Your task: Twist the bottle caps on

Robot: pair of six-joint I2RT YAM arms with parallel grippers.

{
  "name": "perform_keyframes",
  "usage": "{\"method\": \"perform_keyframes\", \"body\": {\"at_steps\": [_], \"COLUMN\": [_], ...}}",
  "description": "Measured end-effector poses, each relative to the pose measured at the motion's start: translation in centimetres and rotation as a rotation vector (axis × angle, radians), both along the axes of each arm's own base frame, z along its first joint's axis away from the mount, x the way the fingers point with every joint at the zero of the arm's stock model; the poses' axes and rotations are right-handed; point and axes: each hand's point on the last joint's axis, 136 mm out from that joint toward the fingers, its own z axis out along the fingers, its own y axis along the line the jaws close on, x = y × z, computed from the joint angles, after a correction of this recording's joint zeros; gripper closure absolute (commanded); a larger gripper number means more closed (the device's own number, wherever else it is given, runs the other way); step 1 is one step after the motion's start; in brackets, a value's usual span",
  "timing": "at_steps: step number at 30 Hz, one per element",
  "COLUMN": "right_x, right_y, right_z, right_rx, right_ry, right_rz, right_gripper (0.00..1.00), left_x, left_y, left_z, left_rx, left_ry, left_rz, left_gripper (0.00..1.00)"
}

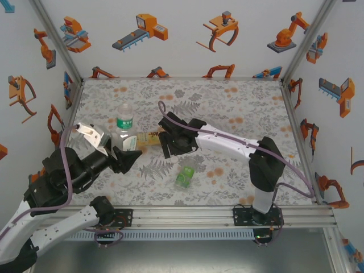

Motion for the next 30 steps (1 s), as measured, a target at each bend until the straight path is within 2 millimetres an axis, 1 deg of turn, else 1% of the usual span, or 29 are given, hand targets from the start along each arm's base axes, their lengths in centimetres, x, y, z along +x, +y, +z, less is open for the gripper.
{"method": "perform_keyframes", "body": {"at_steps": [6, 10, 15, 23, 30], "right_x": [0.9, 1.2, 1.7, 1.9, 1.9], "right_y": [0.6, 0.9, 1.4, 1.1, 1.2], "right_z": [-3.3, -4.8, -5.8, -6.7, -7.4], "right_rx": [-0.065, -0.097, -0.12, -0.158, -0.171], "right_ry": [0.038, 0.051, 0.048, 0.044, 0.054], "right_rz": [0.0, 0.007, 0.022, 0.031, 0.032], "right_gripper": [0.42, 0.43, 0.44, 0.46, 0.47], "left_x": [-0.4, -0.4, -0.4, -0.5, -0.7], "left_y": [0.5, 0.6, 0.6, 0.6, 1.1], "left_z": [0.1, -0.2, -0.4, -0.5, -0.2], "left_rx": [-0.005, 0.0, 0.006, 0.008, -0.003], "left_ry": [-0.002, 0.005, 0.014, 0.015, 0.006], "left_rz": [0.0, 0.0, 0.001, 0.001, 0.007], "left_gripper": [1.0, 1.0, 1.0, 1.0, 1.0]}}
